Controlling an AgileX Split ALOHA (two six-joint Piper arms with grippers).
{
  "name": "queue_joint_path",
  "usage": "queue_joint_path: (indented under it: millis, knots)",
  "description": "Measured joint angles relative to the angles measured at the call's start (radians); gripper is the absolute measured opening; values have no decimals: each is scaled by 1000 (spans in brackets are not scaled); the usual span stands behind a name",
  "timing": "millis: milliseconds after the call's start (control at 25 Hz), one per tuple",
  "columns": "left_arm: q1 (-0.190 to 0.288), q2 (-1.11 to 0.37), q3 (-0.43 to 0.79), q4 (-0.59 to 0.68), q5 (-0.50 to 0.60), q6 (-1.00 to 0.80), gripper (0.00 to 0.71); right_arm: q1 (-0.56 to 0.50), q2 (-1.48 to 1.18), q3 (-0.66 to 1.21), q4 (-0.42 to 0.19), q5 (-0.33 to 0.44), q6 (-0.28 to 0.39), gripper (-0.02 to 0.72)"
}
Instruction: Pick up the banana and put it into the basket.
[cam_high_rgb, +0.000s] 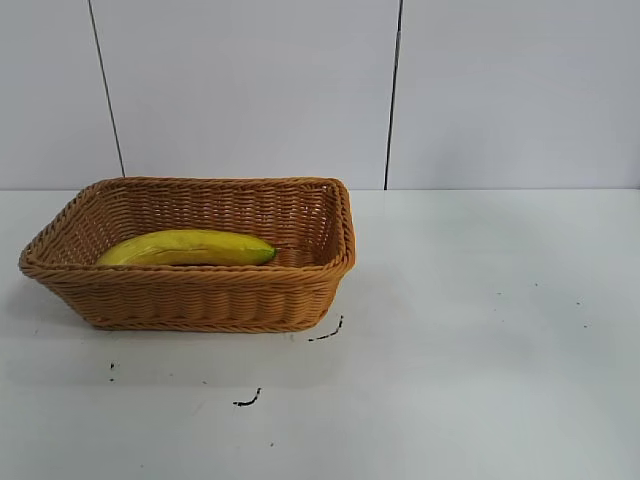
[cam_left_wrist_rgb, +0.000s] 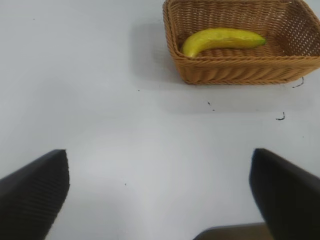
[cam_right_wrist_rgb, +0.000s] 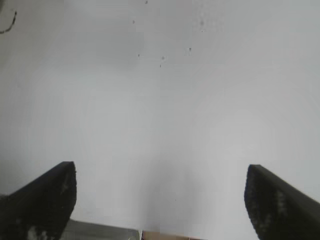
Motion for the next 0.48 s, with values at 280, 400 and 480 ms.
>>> queue_joint_path:
  millis: [280,400,480]
  knots:
    - [0,0,0,0,0,0,695,0,-385,326,0,-168,-12,654]
    - [0,0,0,0,0,0,695,0,-576,463,0,-244,-14,654]
    - [0,0,0,0,0,0,695,0,-701,527,0,-242,-14,654]
